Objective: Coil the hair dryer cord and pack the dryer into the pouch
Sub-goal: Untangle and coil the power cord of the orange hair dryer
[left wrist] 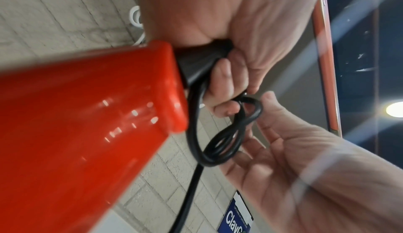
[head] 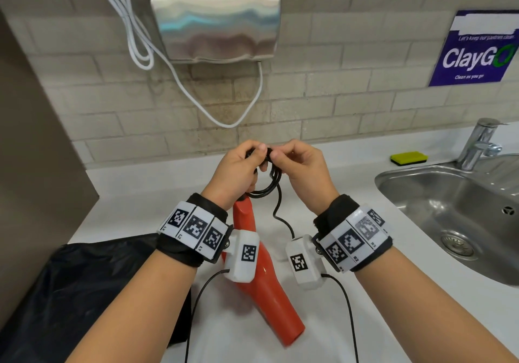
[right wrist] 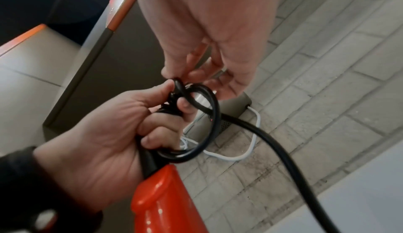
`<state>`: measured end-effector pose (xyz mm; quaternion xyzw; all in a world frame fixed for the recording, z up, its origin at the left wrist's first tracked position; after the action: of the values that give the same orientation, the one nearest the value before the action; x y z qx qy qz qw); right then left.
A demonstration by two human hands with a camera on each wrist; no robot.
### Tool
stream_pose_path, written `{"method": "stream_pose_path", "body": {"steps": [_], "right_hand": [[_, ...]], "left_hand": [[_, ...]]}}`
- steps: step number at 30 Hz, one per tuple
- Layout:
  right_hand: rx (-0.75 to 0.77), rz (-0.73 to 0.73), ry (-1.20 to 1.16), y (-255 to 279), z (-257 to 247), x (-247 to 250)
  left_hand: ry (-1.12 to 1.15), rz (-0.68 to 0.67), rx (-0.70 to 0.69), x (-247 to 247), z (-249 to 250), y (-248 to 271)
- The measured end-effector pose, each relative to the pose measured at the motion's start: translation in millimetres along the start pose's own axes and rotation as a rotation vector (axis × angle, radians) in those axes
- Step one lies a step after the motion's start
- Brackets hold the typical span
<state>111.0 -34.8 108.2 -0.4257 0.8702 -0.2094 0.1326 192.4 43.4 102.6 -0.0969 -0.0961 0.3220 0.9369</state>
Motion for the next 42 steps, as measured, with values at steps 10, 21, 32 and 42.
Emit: {"method": "stream_pose_path", "body": {"steps": [10, 21, 32, 42], "right_hand": [[-0.021, -0.107, 0.221, -9, 19, -7], [-0.267, -0.318, 0.344, 19, 62, 0], [-0.058, 0.079, 0.432, -23, -1, 23], [0.087, 0.015, 0.364, -15, -23, 5]], "left_hand": [[0.029, -0.034, 0.021, 3, -1, 1], [0.108, 0.107, 0.053, 19, -6, -2], [-0.237, -0.088, -0.047, -2, 6, 4], [-0.338, -0.144, -0.045, -3, 8, 5]]}}
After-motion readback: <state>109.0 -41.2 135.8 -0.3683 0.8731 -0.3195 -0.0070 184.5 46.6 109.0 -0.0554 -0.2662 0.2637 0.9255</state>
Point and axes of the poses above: each hand's wrist, its own y-axis away from the middle knuckle, its own x-axis out of the back of the hand, z = x × y, the point moved 7 cm from there along -y, towards the middle knuckle, and after that the axes turned 1 degree about y, right-handed, at the moved point
